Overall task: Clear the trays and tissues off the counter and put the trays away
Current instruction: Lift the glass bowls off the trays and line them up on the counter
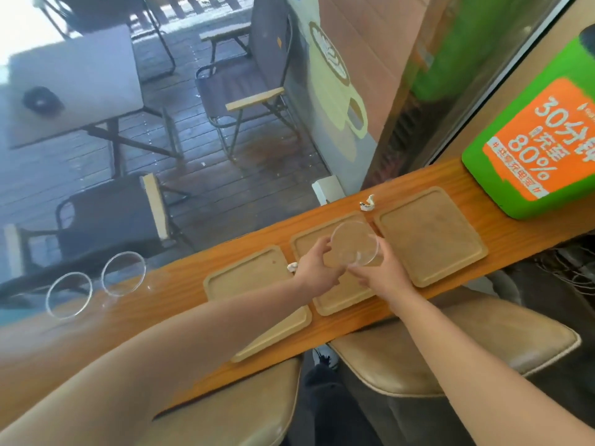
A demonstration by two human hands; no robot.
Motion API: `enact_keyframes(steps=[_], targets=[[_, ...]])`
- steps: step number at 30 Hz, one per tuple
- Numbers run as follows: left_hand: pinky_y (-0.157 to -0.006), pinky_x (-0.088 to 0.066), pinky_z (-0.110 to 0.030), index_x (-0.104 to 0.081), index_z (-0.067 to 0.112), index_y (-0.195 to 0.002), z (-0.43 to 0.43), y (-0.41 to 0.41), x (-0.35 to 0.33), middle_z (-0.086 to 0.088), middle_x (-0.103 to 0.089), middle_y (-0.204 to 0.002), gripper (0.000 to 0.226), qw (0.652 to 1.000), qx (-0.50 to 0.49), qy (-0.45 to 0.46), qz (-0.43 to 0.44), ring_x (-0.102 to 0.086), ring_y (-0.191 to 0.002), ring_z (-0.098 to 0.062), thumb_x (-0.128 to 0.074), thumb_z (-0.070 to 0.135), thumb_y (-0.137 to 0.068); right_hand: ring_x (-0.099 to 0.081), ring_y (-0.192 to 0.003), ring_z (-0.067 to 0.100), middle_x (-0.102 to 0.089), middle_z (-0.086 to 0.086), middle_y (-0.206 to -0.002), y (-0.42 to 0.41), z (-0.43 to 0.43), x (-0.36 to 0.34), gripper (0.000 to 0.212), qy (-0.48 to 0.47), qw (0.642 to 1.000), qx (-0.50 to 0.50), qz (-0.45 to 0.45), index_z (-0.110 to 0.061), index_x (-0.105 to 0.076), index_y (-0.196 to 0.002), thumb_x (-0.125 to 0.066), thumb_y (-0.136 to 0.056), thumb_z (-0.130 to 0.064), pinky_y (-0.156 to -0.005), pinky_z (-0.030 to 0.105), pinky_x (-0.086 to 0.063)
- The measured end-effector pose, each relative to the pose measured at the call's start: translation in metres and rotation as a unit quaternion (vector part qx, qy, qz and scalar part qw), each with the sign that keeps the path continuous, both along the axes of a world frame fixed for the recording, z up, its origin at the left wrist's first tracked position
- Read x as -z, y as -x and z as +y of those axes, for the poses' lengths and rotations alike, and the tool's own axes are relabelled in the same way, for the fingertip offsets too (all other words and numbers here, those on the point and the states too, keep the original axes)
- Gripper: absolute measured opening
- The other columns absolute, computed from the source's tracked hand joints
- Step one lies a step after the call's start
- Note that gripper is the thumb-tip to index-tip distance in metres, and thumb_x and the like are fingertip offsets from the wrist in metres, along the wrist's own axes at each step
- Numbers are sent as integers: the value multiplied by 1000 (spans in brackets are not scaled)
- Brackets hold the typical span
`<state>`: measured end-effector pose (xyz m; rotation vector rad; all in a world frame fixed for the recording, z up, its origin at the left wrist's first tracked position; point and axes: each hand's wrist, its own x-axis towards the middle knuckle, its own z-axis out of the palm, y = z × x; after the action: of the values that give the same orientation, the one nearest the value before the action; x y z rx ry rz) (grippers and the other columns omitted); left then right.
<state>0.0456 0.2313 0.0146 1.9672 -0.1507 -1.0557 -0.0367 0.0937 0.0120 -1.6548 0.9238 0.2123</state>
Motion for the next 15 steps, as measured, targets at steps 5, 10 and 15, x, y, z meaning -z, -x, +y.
enact_keyframes(steps=[5, 10, 15], targets=[[-65, -63, -32, -43, 35, -140, 40, -15, -19, 12, -54, -138, 61, 996, -77, 53, -8, -73, -77, -15, -72, 26, -87, -58, -117, 23, -54, -3, -133, -33, 27, -21, 84, 27, 997, -66, -22, -29, -43, -140, -88, -69, -34, -95, 51, -53], [-71, -63, -35, -45, 36, -138, 127, -23, -26, 12, -57, -130, 54, 984, -166, 51, -34, -72, -84, -15, -69, 26, -91, -64, -110, 19, -51, -4, -138, -71, 103, -31, 89, 18, 985, -168, -39, -32, -40, -145, -88, -70, -31, -92, 42, -55], [-61, -58, -19, -47, 41, -138, 208, -29, -21, 12, -61, -125, 53, 963, -262, 53, -36, -70, -86, -12, -68, 28, -91, -61, -104, 5, -56, -9, -124, -101, 183, -27, 81, 37, 967, -238, -80, -28, -45, -141, -87, -71, -29, -86, 22, -49]])
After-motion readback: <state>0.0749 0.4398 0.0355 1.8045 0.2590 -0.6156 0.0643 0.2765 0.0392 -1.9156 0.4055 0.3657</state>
